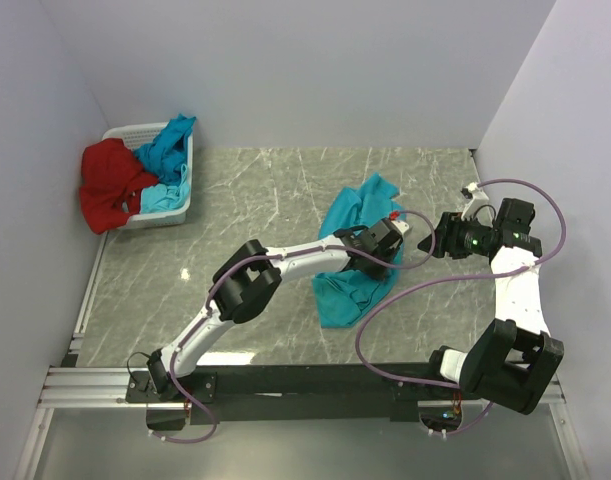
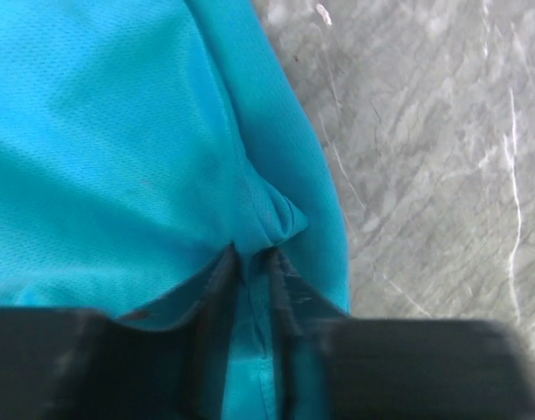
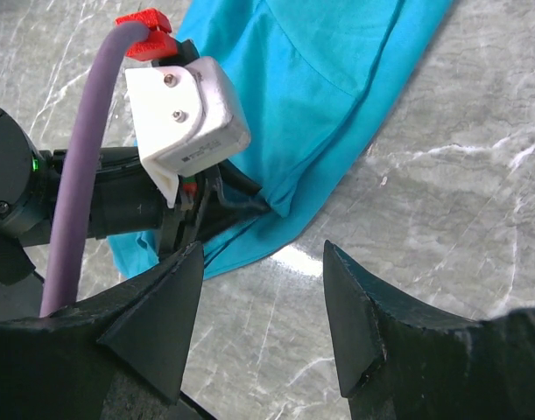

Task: Fold and stack the t-shirts
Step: Flatten the tshirt out

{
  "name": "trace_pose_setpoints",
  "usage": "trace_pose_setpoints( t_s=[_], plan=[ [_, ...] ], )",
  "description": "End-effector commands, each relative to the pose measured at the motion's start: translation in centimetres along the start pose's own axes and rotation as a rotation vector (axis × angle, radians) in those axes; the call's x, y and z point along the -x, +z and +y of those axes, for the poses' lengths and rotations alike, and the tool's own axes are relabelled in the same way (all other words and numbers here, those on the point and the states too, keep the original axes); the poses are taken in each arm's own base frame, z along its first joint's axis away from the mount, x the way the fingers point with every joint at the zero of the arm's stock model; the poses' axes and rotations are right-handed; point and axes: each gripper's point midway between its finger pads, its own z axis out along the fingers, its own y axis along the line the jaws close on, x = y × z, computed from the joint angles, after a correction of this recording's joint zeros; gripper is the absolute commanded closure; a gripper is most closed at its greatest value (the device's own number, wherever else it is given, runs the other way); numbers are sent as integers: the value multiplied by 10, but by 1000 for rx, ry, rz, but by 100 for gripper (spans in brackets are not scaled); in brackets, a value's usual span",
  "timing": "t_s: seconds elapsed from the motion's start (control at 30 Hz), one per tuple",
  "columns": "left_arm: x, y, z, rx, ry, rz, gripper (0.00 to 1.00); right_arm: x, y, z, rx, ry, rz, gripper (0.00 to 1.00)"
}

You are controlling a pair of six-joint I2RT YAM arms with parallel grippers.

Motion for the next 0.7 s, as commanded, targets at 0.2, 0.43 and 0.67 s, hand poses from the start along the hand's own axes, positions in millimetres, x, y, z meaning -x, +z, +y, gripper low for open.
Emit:
trace_pose_setpoints(
  t_s=[0.2, 0.43, 0.67],
  plan=[
    [40, -32, 0, 22, -11, -132, 99, 9, -5, 3, 15, -29, -24, 36],
    [76, -82, 31, -29, -117, -242, 100, 9, -5, 4, 20, -28, -24, 36],
    [89, -156, 220, 80, -490, -369, 100, 8, -5, 5, 31, -32, -23, 36]
  ],
)
